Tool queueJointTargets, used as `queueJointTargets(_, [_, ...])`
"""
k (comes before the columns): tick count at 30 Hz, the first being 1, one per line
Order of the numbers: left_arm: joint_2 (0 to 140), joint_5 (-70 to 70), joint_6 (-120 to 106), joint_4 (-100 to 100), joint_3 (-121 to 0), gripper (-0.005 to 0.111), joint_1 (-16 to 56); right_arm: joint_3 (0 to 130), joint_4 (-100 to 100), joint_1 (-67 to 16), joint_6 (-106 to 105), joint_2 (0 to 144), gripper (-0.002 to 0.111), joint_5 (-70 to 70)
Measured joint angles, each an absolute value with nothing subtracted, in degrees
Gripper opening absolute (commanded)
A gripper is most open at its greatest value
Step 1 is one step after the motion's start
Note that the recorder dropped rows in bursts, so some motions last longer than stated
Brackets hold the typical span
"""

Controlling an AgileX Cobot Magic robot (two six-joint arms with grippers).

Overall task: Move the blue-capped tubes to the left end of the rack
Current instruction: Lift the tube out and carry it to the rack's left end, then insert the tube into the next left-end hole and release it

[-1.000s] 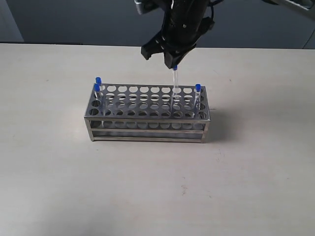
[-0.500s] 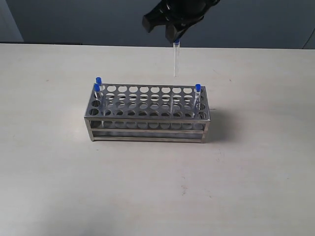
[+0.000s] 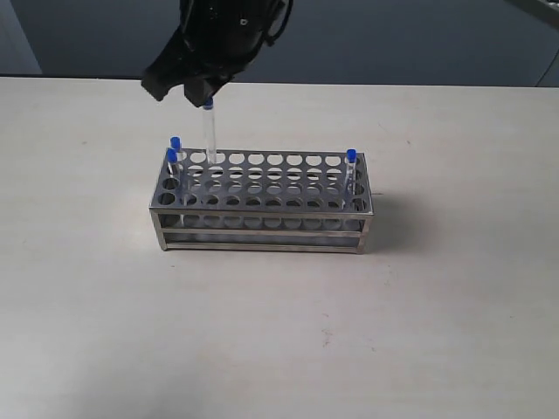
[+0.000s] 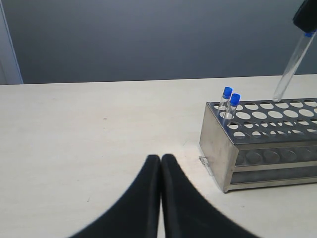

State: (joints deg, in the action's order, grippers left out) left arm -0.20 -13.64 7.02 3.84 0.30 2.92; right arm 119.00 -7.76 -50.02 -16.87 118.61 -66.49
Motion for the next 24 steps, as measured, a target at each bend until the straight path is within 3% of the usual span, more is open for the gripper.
queueJointTargets(10, [-0.2,-13.6,7.0,3.8,0.3,0.001,2.9,128.1,-11.7,-51.8,-18.5,124.8,0.000,-69.5])
queueJointTargets(24, [-0.2,-13.6,7.0,3.8,0.3,0.001,2.9,128.8,-13.0,-52.7,-20.4,128.0,0.000,-69.1])
